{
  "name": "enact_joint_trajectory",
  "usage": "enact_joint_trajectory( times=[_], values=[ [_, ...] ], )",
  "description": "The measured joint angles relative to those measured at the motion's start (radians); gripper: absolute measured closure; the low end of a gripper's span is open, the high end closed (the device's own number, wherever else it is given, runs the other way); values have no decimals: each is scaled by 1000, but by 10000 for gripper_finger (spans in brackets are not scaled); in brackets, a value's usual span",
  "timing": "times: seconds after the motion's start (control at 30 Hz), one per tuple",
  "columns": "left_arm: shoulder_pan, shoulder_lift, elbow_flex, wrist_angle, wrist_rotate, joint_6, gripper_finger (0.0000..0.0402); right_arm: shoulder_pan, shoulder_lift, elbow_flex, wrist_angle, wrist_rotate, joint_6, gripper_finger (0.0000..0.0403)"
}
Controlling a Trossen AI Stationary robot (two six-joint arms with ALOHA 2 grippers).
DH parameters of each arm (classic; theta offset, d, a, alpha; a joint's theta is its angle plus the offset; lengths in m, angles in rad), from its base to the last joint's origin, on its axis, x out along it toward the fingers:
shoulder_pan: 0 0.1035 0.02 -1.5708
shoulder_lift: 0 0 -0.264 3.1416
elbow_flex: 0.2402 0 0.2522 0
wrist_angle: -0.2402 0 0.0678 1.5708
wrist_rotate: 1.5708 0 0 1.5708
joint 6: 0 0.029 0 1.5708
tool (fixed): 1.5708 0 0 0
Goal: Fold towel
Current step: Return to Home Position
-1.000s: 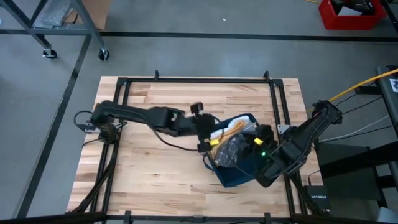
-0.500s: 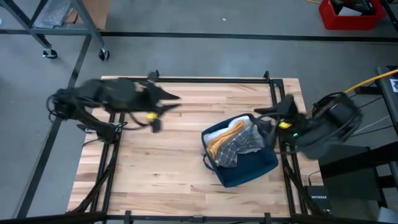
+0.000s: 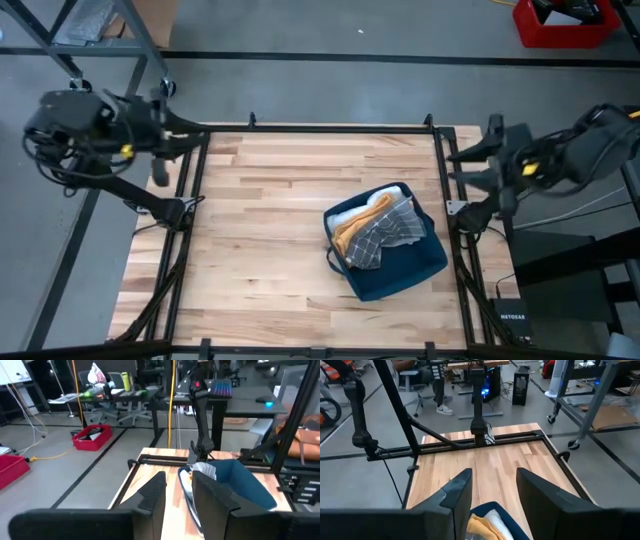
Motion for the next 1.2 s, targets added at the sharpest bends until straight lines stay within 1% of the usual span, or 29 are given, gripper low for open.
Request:
enact_joint_trajectory(
  times=[0.07,0.13,0.2,0.27,0.37,0.53,0.6,0.7,0.83,0.9,1.07,1.13,1.2],
  values=[
    [0,-29,0,-55,0,-25,314,0,-33,-1,-31,0,9,244],
    [0,-58,0,-132,0,-86,314,0,-63,-2,-74,4,45,244],
    [0,-90,-24,-233,1,-164,314,0,-92,-31,-112,32,90,244],
    [0,-128,-69,-305,0,-249,314,0,-141,-99,-105,58,107,244],
    [1,-191,-188,-326,-1,-315,314,0,-211,-245,-105,81,138,244],
    [0,-309,-471,-208,0,-276,314,0,-353,-587,-103,227,338,244],
    [0,-364,-595,-140,0,-241,314,0,-424,-740,-76,237,429,244],
    [0,-452,-778,-6,0,-231,314,0,-547,-973,48,233,497,244],
    [0,-577,-1000,152,7,-284,314,0,-719,-1257,290,214,492,244],
    [0,-643,-1096,234,39,-303,314,0,-800,-1379,410,201,464,244],
    [0,-795,-1305,468,166,-298,314,0,-977,-1614,690,153,353,244],
    [0,-850,-1371,556,196,-284,314,0,-1036,-1690,783,142,300,244],
    [0,-898,-1431,603,204,-278,314,0,-1089,-1756,849,127,263,244]
  ],
)
